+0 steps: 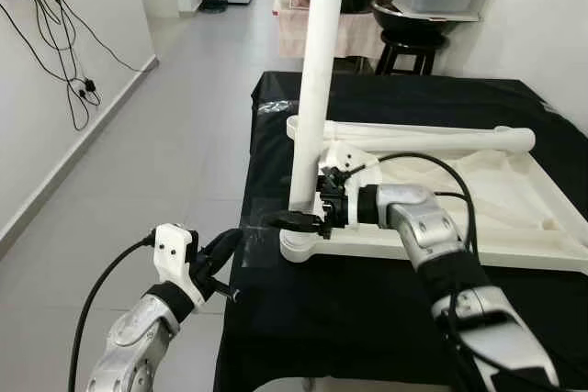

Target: Building children table

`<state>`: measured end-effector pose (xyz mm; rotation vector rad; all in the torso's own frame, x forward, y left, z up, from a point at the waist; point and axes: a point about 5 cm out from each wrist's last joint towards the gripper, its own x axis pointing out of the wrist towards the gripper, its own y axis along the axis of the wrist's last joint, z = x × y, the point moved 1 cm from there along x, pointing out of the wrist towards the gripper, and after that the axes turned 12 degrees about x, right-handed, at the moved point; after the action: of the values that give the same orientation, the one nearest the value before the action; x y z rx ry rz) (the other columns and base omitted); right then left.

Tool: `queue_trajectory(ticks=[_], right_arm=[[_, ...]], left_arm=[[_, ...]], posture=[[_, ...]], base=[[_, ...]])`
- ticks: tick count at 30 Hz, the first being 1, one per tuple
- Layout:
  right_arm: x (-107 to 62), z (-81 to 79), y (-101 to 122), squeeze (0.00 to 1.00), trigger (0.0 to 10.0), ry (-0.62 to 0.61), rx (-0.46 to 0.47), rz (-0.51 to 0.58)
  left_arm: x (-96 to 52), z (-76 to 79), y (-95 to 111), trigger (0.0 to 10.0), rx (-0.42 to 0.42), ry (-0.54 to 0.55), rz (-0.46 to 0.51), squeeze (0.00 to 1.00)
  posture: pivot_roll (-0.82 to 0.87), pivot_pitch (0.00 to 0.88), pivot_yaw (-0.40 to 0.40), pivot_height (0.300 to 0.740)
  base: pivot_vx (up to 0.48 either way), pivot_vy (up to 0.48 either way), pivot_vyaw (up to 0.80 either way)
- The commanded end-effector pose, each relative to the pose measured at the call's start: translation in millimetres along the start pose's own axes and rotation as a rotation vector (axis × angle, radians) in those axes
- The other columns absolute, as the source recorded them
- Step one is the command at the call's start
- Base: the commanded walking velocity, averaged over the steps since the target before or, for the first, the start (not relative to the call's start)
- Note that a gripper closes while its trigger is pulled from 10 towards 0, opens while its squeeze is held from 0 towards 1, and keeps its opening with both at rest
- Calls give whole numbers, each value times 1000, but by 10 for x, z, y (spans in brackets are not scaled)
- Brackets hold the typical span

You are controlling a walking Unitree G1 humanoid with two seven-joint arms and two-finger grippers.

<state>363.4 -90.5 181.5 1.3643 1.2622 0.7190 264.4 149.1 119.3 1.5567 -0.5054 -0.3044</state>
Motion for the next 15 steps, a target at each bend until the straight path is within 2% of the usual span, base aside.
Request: queue_trajectory(ticks=[1,2,3,5,6,11,15], right_arm=[[86,-24,-41,0,10000,52,15,-37],[86,-24,-41,0,10000,52,15,-37],[74,5,-51,0,4157,56,32,-45],[64,13,-57,0,4157,63,37,-49],[48,22,-72,0,0,67,41,-56],[-30,76,-139,0,0,59,63,-63],[-100,141,-229,0,0,-15,73,-44]], left_arm=[[-15,39,-28,10000,-2,-5,-13,0],[-15,39,-28,10000,-2,-5,-13,0],[-19,50,-30,10000,-4,-6,-13,0],[-20,53,-31,10000,-4,-6,-13,0],[-21,58,-32,10000,-5,-6,-13,0],[-24,69,-31,10000,-8,-7,-11,0],[-24,77,-30,10000,-9,-8,-10,0]], posture=[[80,0,-68,740],[80,0,-68,740],[83,0,-72,740],[83,0,-73,740],[83,0,-74,740],[73,0,-71,740],[70,0,-74,740]], base=[[0,0,0],[0,0,0],[0,0,0],[0,0,0],[0,0,0],[0,0,0],[0,0,0]])
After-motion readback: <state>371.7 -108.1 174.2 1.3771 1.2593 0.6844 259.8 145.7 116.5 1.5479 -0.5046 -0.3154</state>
